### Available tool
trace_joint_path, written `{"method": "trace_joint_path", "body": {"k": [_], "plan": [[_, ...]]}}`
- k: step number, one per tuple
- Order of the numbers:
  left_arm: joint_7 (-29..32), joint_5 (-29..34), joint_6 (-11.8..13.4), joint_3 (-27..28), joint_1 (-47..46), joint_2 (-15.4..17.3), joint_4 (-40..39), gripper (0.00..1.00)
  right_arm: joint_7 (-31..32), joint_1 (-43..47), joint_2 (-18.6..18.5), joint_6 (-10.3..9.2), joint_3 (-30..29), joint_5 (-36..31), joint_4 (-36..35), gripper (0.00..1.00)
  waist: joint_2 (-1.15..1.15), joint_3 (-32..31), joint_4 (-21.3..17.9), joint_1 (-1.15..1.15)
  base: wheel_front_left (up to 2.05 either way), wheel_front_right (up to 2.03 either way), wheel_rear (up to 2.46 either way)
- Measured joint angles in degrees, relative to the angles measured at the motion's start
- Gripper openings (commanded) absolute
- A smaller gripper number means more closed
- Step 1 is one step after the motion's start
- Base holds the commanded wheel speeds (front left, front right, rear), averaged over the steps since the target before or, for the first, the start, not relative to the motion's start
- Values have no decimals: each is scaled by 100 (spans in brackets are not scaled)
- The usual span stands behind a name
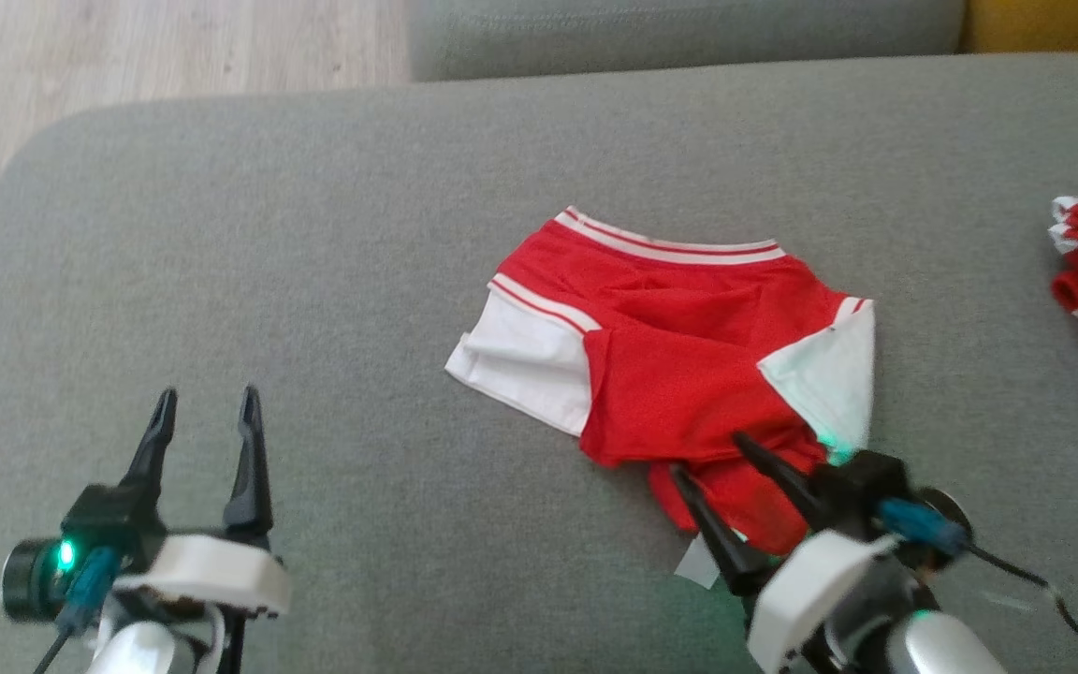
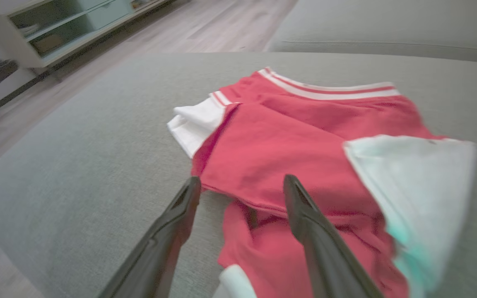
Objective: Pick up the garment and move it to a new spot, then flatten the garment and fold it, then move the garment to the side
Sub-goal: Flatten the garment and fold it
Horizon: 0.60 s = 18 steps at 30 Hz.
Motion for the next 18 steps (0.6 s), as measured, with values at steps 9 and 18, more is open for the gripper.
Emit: {"method": "trace_joint_path", "body": {"k": [9, 18], "plan": [[-131, 56, -52, -125, -291, -193, 220, 100, 107, -1056, -575, 0, 848, -281, 1149, 100, 0, 252, 286, 0, 0, 0, 0], [-238, 55, -69, -171, -378, -237, 365, 100, 32, -1428, -616, 0, 1069, -337, 1808, 0, 0, 297, 377, 0, 0, 0, 0]]}}
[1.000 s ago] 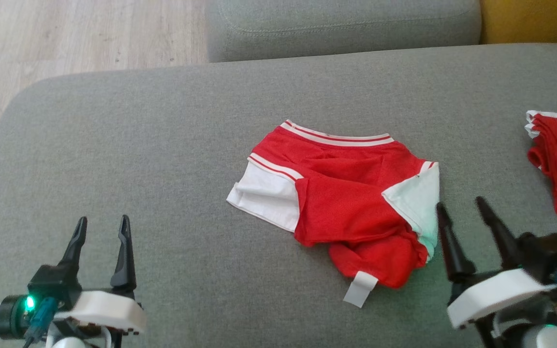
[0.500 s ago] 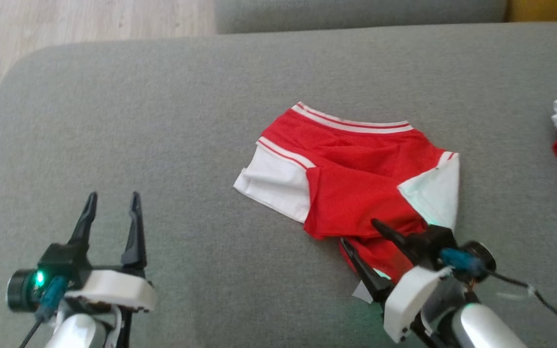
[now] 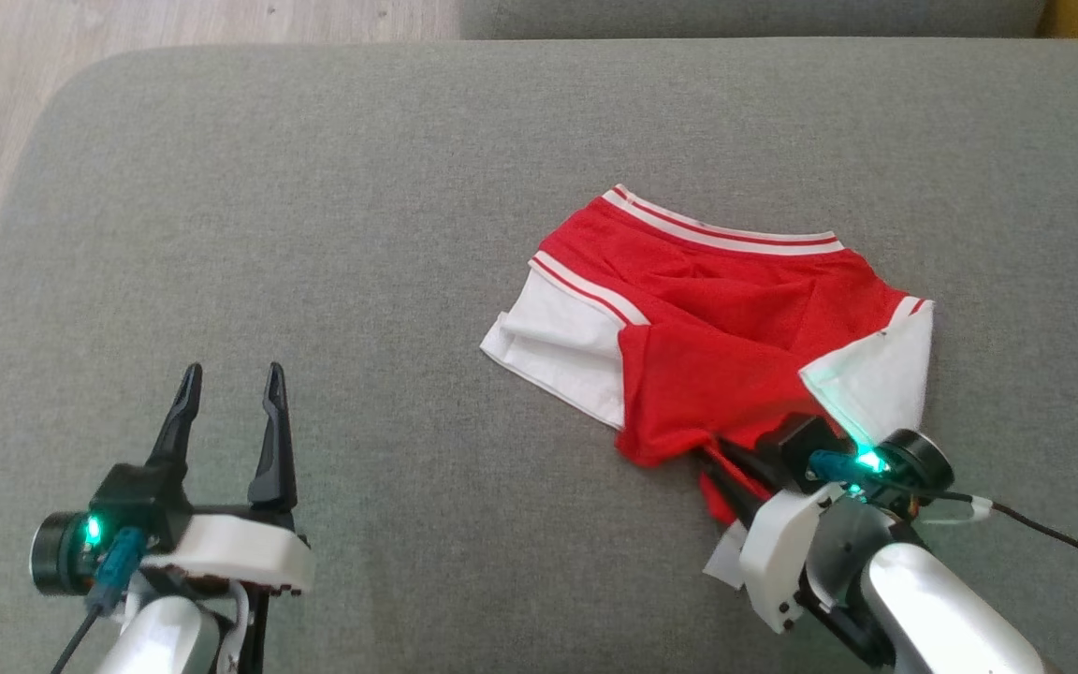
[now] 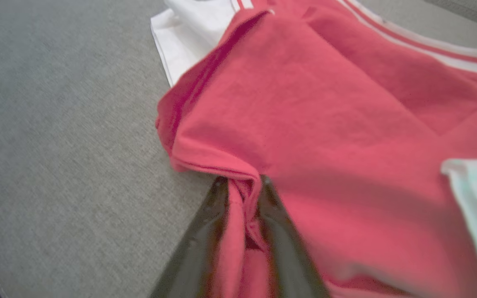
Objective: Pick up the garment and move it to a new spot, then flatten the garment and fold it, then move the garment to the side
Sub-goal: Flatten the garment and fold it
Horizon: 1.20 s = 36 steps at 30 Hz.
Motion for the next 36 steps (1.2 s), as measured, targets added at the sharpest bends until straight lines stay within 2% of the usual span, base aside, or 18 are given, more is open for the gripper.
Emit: {"method": "trace_joint_path", "body": {"k": [5, 10, 13, 17, 19, 20, 24, 27, 28, 29, 30, 36], "plan": [[-51, -2, -27, 0, -10, -2, 100, 100, -274, -57, 3, 0, 157, 213, -219, 0, 0, -24, -16, 0, 0, 0, 0], [-101, -19, -27, 1, -10, -1, 159, 100, -458, -172, 27, 0, 499, 469, -1024, 0, 0, -65, -86, -1, 0, 0, 0], [-136, -21, -27, 2, -10, 0, 170, 100, -583, -316, 92, 0, 454, 590, -1526, 0, 0, -97, -148, -1, 0, 0, 0], [-149, -29, -27, 2, -10, 1, 178, 100, -723, -286, 324, 0, -347, 605, -1972, 0, 0, -132, -216, -1, 0, 0, 0], [-149, -29, -27, 1, -10, 1, 177, 100, -731, -144, 453, 0, -1004, 604, -2108, 0, 0, -147, -240, -1, 0, 0, 0], [-151, -29, -26, 3, -9, 5, 177, 100, -723, 171, 602, 0, -1710, 582, -2184, 0, 0, -160, -274, -1, 0, 0, 0], [-152, -77, -25, 2, -8, 10, 177, 100, -611, 1051, 915, 0, -2980, 474, -2117, 0, 0, -177, -347, -1, 0, 0, 0], [-152, -85, -22, 0, -5, 11, 180, 100, -514, 1494, 1114, 0, -3627, 478, -1859, 0, 0, -207, -393, -1, 0, 0, 0], [-149, -85, -18, -8, -5, 11, 175, 100, -504, 1579, 1163, 0, -3784, 485, -1749, 8, 0, -218, -406, -1, 0, 0, 0], [-149, -85, -18, -19, -5, 11, 171, 100, -467, 1637, 1194, 0, -3922, 471, -1627, 40, 0, -224, -419, -1, 0, 0, 0], [-149, -85, -19, -32, -5, 11, 172, 100, -469, 1685, 1225, 0, -4057, 489, -1522, 100, 0, -228, -430, -1, 0, 0, 0], [-151, -85, -20, -56, -5, 22, 191, 100, -847, 1669, 1292, 0, -4400, 452, -1279, 100, 0, -240, -477, -1, 0, 0, 0]]}}
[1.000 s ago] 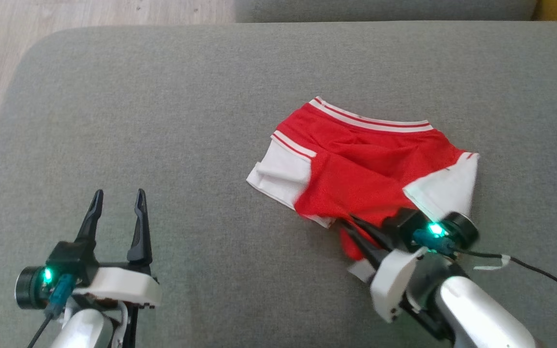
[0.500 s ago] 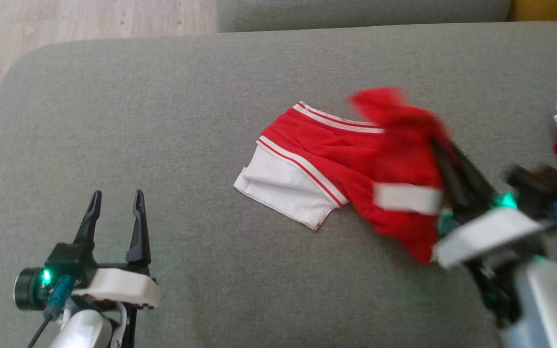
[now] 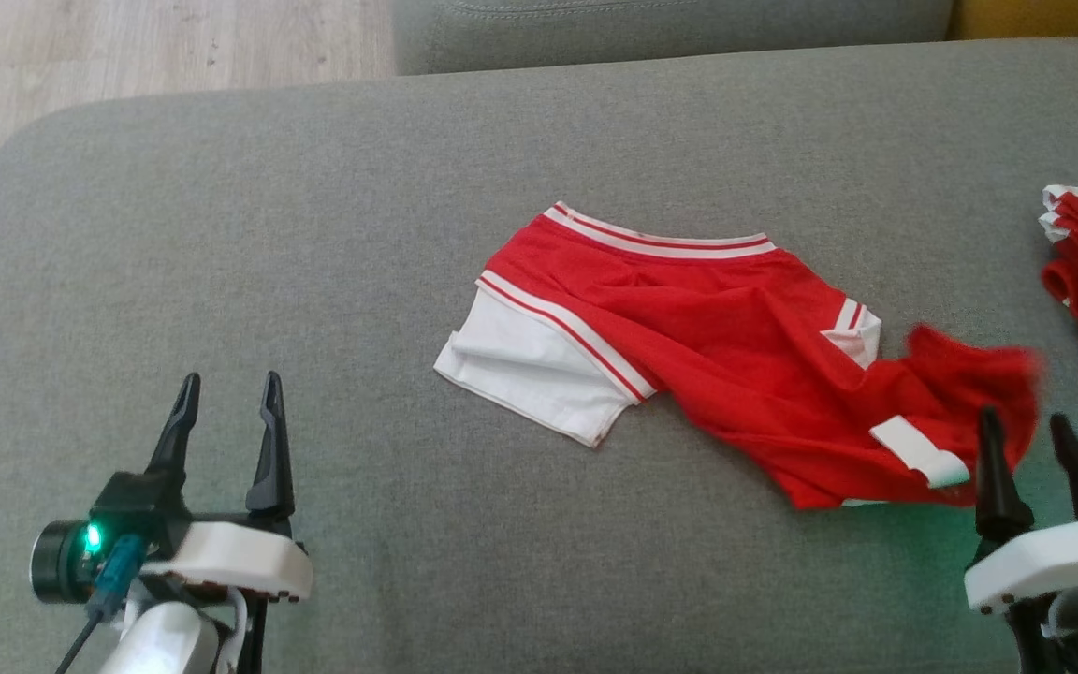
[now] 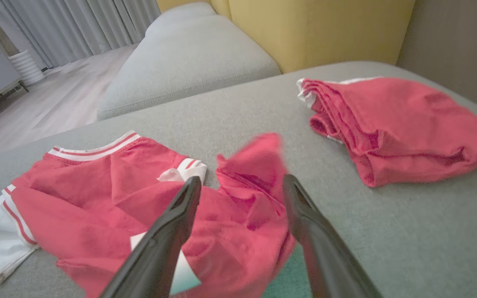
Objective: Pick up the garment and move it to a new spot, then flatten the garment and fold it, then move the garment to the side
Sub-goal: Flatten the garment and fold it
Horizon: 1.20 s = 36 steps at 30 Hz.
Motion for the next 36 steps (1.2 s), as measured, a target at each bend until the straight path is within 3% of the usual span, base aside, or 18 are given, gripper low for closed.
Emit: {"method": "trace_joint_path", "body": {"k": [4, 12, 27, 36], "plan": [[-1, 0, 1, -11, 0, 2, 4, 100, -372, -52, 0, 0, 137, -427, -314, 100, 0, -12, -4, 0, 0, 0, 0], [-16, 0, 26, -25, 2, 9, 34, 100, -582, -209, -135, 0, 989, -840, -1063, 100, 0, -84, 46, 0, 0, 0, 0], [62, 0, 159, -59, 42, 76, -91, 100, -426, 46, -121, 0, 1081, -779, -1366, 100, 0, -161, 60, 0, 0, 0, 0], [229, 38, -27, -364, -69, 148, -31, 100, -421, 40, -93, 0, 1113, -684, -1366, 100, 0, -93, -17, 0, 0, 0, 0]]}}
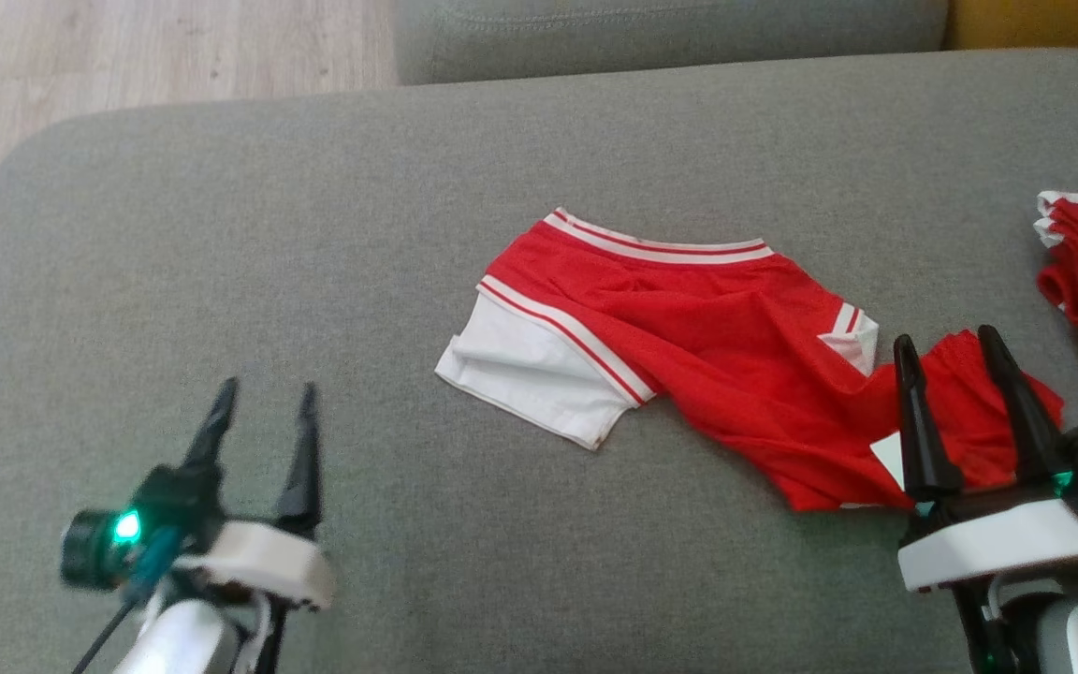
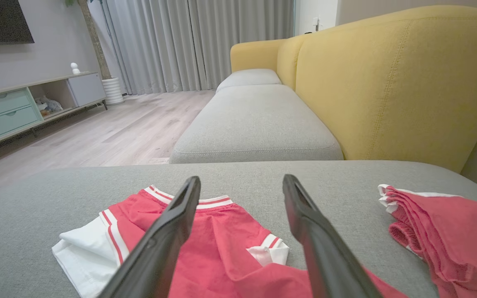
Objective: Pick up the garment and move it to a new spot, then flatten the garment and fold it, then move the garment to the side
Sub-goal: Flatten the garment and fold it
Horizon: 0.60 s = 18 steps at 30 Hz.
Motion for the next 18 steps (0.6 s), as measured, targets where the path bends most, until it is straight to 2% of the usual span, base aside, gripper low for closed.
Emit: {"method": "trace_joint_path", "body": {"k": [3, 8, 13, 18], "plan": [[193, 93, -242, -291, -388, -116, 108, 100, 0, -22, 9, 0, 8, 31, -1, 100, 0, 84, -15, 0, 0, 0, 0], [789, 78, -820, -890, -1457, -734, 628, 100, 0, -67, 24, 0, 93, 92, -2, 100, 0, 303, -118, 0, 0, 0, 0], [1058, 80, -1266, -1324, -2417, -1395, 1516, 100, -9, -325, 33, 0, 101, 189, 26, 100, 0, 625, -314, 1, 0, 0, 0], [1265, 218, -1681, -1634, -3350, -1699, 2491, 100, -52, -460, 34, 0, 157, 302, 156, 100, 0, 960, -551, 1, 0, 0, 0]]}}
